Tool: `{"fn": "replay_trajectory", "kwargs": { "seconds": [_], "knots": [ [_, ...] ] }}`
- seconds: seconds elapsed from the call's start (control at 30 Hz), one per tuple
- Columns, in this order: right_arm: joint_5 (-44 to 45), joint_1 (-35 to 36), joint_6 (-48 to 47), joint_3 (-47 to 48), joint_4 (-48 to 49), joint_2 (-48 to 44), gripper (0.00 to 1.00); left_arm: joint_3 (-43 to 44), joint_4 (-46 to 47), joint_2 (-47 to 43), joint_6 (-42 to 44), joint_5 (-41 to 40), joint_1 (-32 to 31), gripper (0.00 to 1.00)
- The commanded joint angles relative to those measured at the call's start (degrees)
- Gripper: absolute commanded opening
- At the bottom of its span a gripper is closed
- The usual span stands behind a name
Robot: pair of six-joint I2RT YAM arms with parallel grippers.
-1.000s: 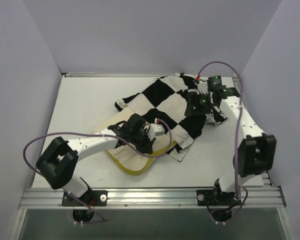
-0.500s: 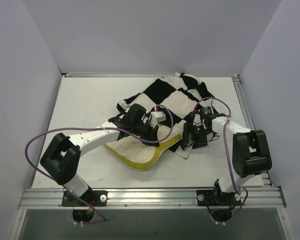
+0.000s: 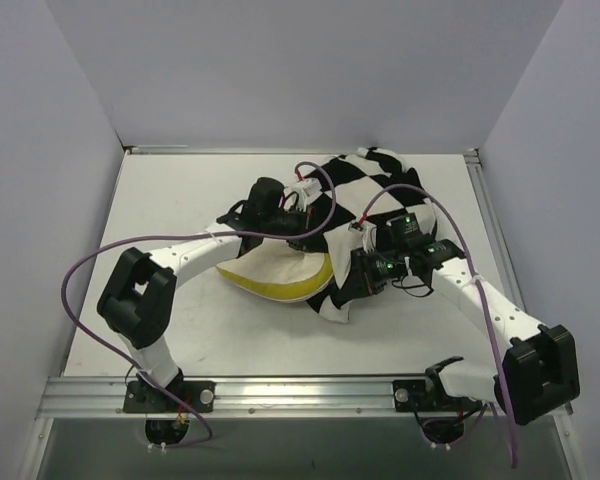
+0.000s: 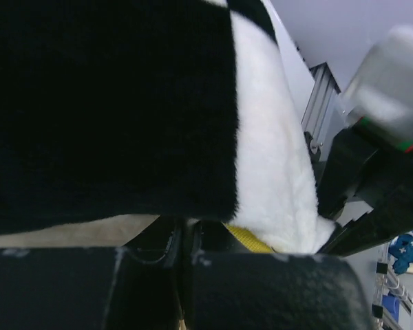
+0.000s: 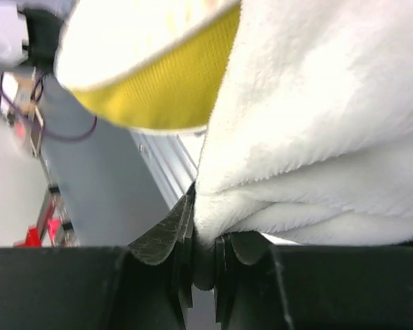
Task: Put the pillow into the pillowcase
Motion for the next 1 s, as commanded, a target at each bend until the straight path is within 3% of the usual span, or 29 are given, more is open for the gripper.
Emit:
{"fn": "replay_trajectory", "kwargs": {
  "seconds": [0.0, 0.2, 0.27, 0.3, 0.33, 0.37, 0.43, 0.47, 0.5, 0.53, 0.57, 0.6, 0.63, 0.67, 0.77, 0.87, 0.97],
  "knots": [
    [-16.42, 0.67, -9.85, -0.22, -17.63, 3.15, 0.0, 3.49, 14.02, 2.22, -4.62, -7.99, -0.44, 0.0],
    [-21.07, -2.76, -15.68, 4.17, -24.94, 11.62, 0.01, -4.68, 10.07, 1.97, -2.62, -15.11, -1.14, 0.0],
    [-21.87, -3.03, -15.42, 5.75, -25.9, 10.83, 0.1, -8.29, 10.24, 1.62, -2.17, -14.86, -1.41, 0.0],
    [-22.39, -3.11, -15.42, 6.45, -26.61, 10.04, 0.2, -8.82, 10.5, 1.96, -1.73, -11.46, -1.58, 0.0],
    [-22.31, -3.38, -15.77, 7.33, -27.92, 9.95, 0.46, -8.74, 9.29, 1.97, -0.77, -9.6, -1.67, 0.07],
    [-22.14, -3.9, -22.56, 11.43, -35.33, 10.47, 0.55, -8.04, 5.71, 1.53, 2.28, -7.4, -1.76, 0.23],
    [-19.87, -6.27, -32.85, 18.02, -46.42, 12.4, 0.62, -9.43, 2.87, -3.98, 6.78, -3.62, -1.67, 0.54],
    [-18.46, -7.06, -36.56, 25.02, -54.39, 15.11, 0.61, -12.05, 2.08, -6.88, 9.06, -3.17, -1.06, 0.62],
    [-16.53, -8.72, -36.08, 28.49, -54.91, 16.18, 0.6, -12.95, -2.28, -12.48, 13.09, -3.34, -0.45, 0.69],
    [-12.94, -9.35, -33.2, 32.96, -51.0, 17.84, 0.59, -13.05, -7.02, -14.62, 15.91, -3.17, 1.56, 0.77],
    [-9.25, -9.96, -29.08, 33.0, -46.78, 18.21, 0.59, -13.05, -7.07, -16.21, 15.94, -2.73, 1.58, 0.79],
    [-4.26, -9.97, -18.86, 35.35, -41.52, 18.3, 0.59, -11.31, -12.38, -18.23, 18.64, -2.55, 4.36, 0.8],
    [0.67, -9.53, -16.24, 35.73, -36.59, 18.21, 0.59, -10.16, -14.61, -18.68, 19.79, -3.16, 5.87, 0.8],
    [9.33, -9.01, -14.47, 36.08, -29.06, 19.08, 0.59, -9.28, -16.28, -18.95, 20.94, -3.77, 7.19, 0.97],
    [21.41, -4.18, -12.34, 41.33, -24.77, 25.9, 0.63, -4.18, -23.14, -16.24, 29.45, -6.32, 13.69, 0.97],
    [24.17, 0.03, -12.08, 45.66, -25.29, 32.86, 0.64, 0.83, -25.17, -9.83, 32.54, -7.28, 21.43, 0.97],
    [27.78, 2.85, -15.22, 42.16, -25.99, 36.56, 0.64, 5.49, -27.1, -3.06, 38.42, -9.75, 25.74, 0.97]
  ]
}}
